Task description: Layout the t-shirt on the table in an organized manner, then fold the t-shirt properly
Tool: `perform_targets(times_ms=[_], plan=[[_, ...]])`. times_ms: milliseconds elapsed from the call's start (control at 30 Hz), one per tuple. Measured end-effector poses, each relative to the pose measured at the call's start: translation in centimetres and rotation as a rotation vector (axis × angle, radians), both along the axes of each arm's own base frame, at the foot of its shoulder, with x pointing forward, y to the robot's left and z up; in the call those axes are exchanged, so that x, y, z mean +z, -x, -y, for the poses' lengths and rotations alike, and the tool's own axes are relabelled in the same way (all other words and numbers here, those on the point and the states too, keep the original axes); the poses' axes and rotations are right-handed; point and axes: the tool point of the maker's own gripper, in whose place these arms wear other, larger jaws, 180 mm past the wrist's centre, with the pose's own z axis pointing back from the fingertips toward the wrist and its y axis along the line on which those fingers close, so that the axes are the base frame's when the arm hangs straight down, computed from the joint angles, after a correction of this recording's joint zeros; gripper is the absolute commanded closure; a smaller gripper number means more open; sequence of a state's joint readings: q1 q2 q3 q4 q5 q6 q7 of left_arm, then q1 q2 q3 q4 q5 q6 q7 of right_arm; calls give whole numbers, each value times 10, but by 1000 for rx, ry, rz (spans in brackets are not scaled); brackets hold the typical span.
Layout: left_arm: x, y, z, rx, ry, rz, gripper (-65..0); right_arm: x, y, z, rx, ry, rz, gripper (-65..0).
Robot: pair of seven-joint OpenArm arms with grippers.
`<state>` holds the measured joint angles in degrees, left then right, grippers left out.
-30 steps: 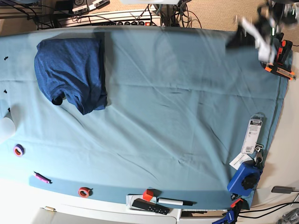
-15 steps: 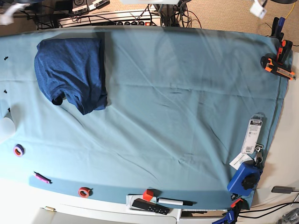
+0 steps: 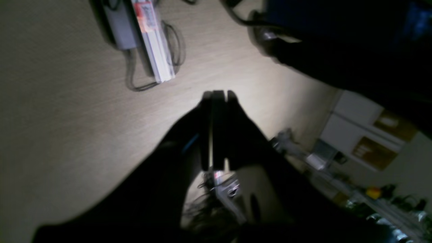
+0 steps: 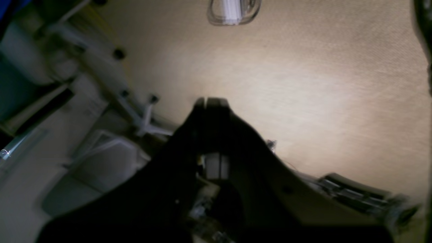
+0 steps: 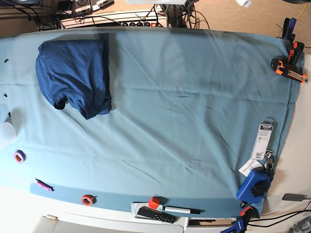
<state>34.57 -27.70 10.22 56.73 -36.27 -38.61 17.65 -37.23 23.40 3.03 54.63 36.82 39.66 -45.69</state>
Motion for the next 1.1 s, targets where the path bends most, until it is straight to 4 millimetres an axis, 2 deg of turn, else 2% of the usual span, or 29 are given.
perform_targets(times_ms=[100,233,333,433,500,533,600,700,833,900,1100], plan=[[-33,-16,13,-21,-123,60,0,-30,-15,-24,-1,1,114,0],[-64,-59,22,-40,-315,182,0,-72,-39,-45,-75,155,195,0],[-78,-78,21,-48,-436,210,0,-93,-55,-60,-136,257,193,0],[-84,-93,19,-32,-474,217,0,-103,-72,-83,-208,285,175,0],[-86,-104,10,-29,-501,224,0,-106,-88,-94,-222,292,185,0],[-88,-110,2,-22,-533,230,0,-107,-97,-94,-234,311,194,0],[-90,-120,-10,-11,-574,238,0,-109,-114,-81,-270,378,209,0],[-91,-124,-14,-8,-582,237,0,-107,-137,-65,-358,414,236,0],[-91,-124,-8,-7,-569,238,0,-106,-144,-55,-462,426,238,0],[-90,-130,-8,3,-566,264,0,-106,-144,-49,-494,437,234,0],[-90,-129,-9,4,-569,265,0,-100,-162,-38,-509,437,264,0]])
